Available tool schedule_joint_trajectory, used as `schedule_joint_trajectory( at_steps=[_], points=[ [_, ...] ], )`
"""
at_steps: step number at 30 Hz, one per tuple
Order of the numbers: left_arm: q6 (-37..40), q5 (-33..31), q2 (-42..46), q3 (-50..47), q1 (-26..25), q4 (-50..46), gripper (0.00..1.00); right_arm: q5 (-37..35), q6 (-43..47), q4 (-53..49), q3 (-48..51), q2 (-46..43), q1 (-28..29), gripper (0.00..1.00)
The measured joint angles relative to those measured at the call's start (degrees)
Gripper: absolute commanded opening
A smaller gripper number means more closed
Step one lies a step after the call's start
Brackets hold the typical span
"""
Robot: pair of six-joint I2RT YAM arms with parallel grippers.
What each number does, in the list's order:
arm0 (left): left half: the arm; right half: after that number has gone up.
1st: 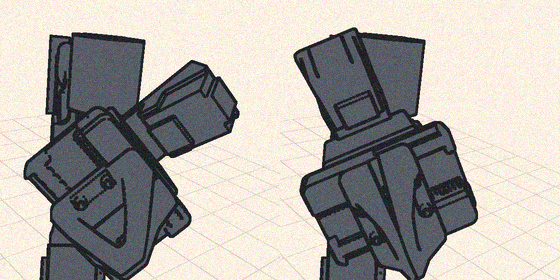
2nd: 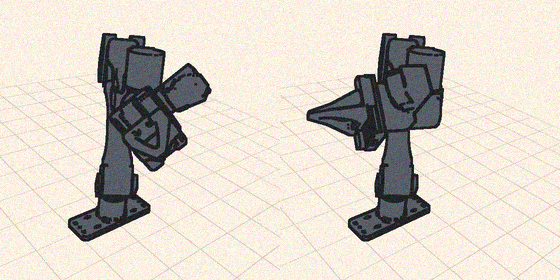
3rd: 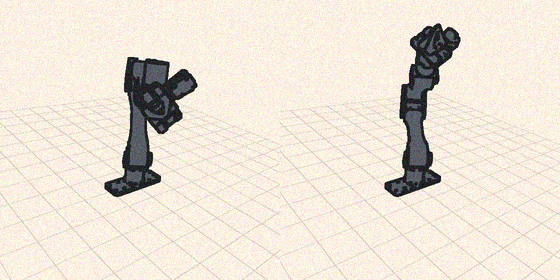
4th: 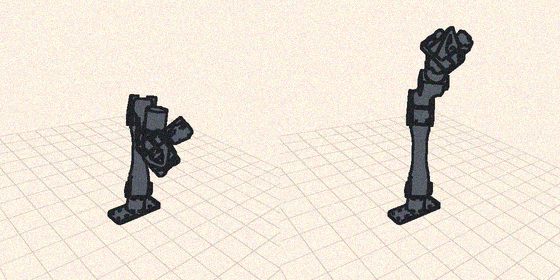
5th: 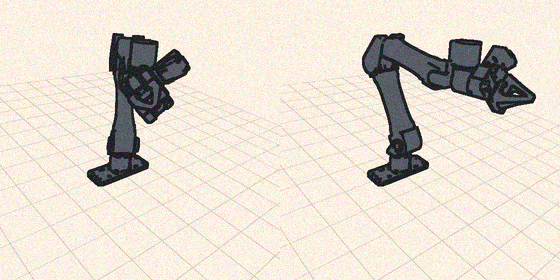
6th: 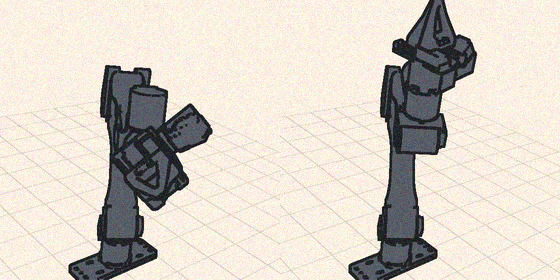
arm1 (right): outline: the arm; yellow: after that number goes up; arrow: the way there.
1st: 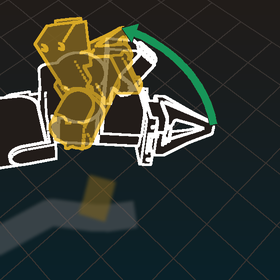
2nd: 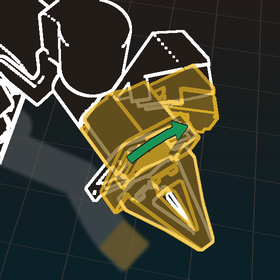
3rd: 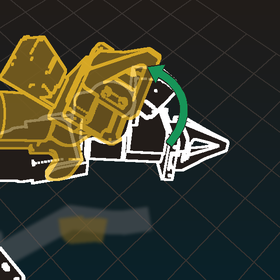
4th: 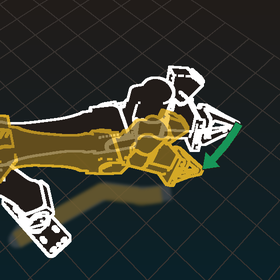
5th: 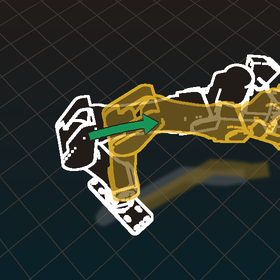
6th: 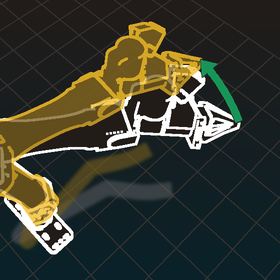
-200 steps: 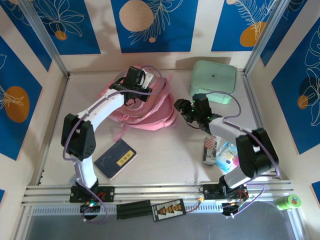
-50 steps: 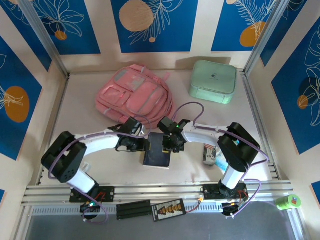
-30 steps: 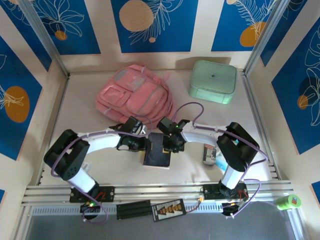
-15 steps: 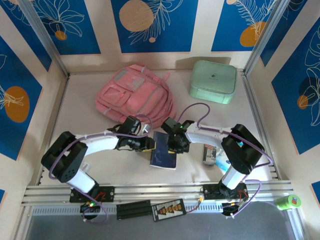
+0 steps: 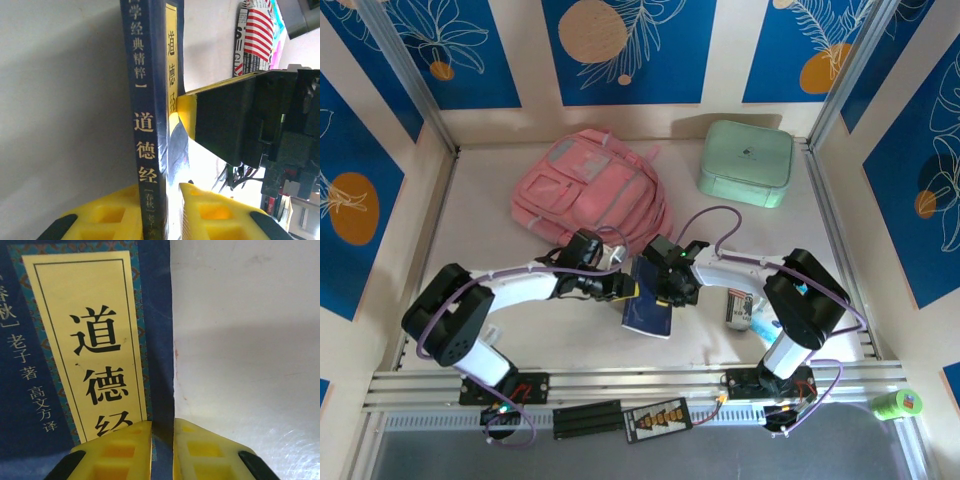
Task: Pack books, pencil case, and school supplies into a backpack
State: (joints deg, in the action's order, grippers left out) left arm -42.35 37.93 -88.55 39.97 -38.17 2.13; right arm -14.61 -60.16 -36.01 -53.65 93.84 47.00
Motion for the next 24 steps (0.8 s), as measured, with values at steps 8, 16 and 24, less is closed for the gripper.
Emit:
schedule_joint_trajectory(
  at_steps=[8, 16, 24],
  points=[
    [2.58, -1.64, 1.88, 0.61, 0.07, -3.02, 0.00, 0.09, 0.24, 3.43, 3.67, -4.15, -0.59, 0.37],
    [8.44, -9.25, 13.92, 5.35, 1.42, -9.73, 0.00, 3.69, 4.55, 11.98, 7.39, -19.54, -6.56, 0.70],
    [7.26, -17.73, 19.98, 9.11, 7.30, -10.12, 0.00, 15.58, 4.57, 27.17, 11.56, -26.88, -16.52, 0.84]
  ],
)
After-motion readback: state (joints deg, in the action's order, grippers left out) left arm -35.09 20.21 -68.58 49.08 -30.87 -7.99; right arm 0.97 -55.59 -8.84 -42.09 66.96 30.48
